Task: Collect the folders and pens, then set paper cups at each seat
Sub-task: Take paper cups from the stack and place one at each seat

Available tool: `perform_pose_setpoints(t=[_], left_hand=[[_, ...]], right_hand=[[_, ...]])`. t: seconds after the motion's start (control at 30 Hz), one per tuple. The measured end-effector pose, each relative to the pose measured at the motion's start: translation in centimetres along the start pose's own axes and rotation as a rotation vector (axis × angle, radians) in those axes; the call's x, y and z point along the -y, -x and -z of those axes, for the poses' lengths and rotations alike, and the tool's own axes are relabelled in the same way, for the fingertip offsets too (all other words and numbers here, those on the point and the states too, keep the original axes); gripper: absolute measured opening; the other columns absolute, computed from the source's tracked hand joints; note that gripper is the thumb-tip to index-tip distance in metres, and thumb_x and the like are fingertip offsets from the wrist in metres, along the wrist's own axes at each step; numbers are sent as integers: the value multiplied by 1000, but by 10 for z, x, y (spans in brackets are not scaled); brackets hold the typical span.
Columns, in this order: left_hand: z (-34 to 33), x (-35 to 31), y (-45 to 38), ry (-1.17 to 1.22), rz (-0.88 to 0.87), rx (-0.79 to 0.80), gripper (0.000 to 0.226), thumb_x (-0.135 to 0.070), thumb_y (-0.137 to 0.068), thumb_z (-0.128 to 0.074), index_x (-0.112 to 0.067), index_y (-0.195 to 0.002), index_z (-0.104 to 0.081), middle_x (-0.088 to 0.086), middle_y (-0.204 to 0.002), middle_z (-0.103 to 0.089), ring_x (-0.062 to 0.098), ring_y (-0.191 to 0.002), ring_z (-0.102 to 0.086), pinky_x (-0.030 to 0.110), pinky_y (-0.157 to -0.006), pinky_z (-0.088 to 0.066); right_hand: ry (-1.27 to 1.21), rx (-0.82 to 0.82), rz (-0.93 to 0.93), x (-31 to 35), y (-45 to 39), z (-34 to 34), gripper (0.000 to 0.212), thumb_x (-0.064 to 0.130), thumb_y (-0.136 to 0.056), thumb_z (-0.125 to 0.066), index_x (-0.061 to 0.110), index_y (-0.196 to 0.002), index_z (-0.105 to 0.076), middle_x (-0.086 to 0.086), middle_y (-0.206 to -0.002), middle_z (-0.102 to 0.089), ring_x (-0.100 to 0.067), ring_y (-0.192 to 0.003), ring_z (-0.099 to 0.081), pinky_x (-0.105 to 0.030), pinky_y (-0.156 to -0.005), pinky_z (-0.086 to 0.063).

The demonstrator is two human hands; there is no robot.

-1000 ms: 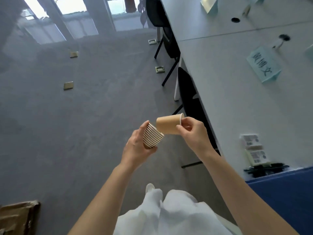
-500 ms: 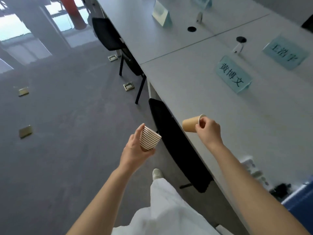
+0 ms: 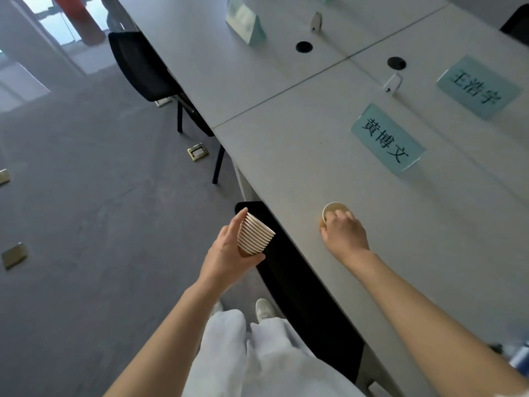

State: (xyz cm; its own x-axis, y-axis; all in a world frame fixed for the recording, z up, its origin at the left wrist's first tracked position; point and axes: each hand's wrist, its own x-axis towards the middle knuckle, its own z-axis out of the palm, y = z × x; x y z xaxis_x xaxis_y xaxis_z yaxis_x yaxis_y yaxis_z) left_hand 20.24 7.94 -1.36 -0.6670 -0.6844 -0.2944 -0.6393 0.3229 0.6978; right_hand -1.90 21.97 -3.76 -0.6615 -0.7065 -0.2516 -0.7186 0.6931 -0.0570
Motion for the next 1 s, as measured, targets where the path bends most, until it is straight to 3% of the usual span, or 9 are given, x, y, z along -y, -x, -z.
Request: perform_pose_setpoints(t=[0.13, 0.23, 0.33, 0.47, 0.53, 0.63, 0.73, 1.0], left_hand=[[8, 3, -16, 11, 4, 31, 101, -34, -67, -83, -55, -143, -19, -10, -121, -52, 12, -110, -53, 36, -92, -48], [18, 10, -31, 21, 13, 37, 101, -34, -68, -83, -54, -143, -19, -10, -122, -51, 13, -110, -52, 35, -91, -47], [33, 18, -44, 0, 3, 51, 99, -36, -70, -81, -56, -143, -18, -12, -122, -49, 12, -107, -52, 33, -88, -47], [73, 35, -76, -39, -10, 64, 98, -40, -69, -77, -60, -142, -15, -16, -114, -48, 12, -99, -55, 35, -83, -51], [103, 50, -97, -65, -18, 78, 99, -40, -70, -76, -61, -142, -12, -17, -114, -47, 12, -99, -55, 36, -81, -52], [147, 71, -125, -118, -29, 78, 98, -39, -71, -74, -63, -140, -9, -16, -119, -46, 11, -99, -53, 35, -79, -51], [191, 94, -155, -158, -41, 90, 98, -38, -71, -74, -62, -142, -10, -16, -124, -46, 10, -100, -51, 30, -75, -47], [263, 124, -230, -174, -72, 87, 96, -37, -70, -75, -59, -142, -15, -16, -126, -47, 10, -99, -50, 29, -71, -45]], right_hand=[[-152, -123, -16, 13, 1, 16, 19, 18, -88, -53, 6, -100, -62, -14, -102, -64, -34, -99, -55, -39, -80, -47], [-406, -126, 26, 42, -8, 42, 21, 14, -88, -56, 7, -106, -65, -11, -104, -66, -30, -100, -58, -34, -87, -44], [-690, -19, 87, 86, -18, 67, 19, 15, -88, -59, 11, -104, -68, -3, -100, -71, -17, -93, -65, -22, -88, -47], [-875, 169, 138, 153, -48, 81, 20, 20, -88, -61, 18, -106, -69, 6, -98, -72, -4, -88, -66, -11, -83, -49], [-932, 250, 158, 190, -71, 80, 23, 19, -87, -62, 18, -109, -69, 7, -101, -72, -2, -92, -67, -18, -89, -51], [-945, 311, 193, 234, -104, 82, 29, 15, -85, -62, 16, -113, -69, 5, -104, -73, -2, -96, -67, -28, -94, -53], [-884, 356, 244, 280, -137, 91, 31, 13, -85, -63, 15, -116, -68, 3, -107, -72, -3, -98, -67, -28, -93, -53], [-830, 286, 225, 354, -212, 108, 24, 13, -84, -66, 13, -108, -68, 1, -100, -73, -6, -92, -68, -25, -88, -55]])
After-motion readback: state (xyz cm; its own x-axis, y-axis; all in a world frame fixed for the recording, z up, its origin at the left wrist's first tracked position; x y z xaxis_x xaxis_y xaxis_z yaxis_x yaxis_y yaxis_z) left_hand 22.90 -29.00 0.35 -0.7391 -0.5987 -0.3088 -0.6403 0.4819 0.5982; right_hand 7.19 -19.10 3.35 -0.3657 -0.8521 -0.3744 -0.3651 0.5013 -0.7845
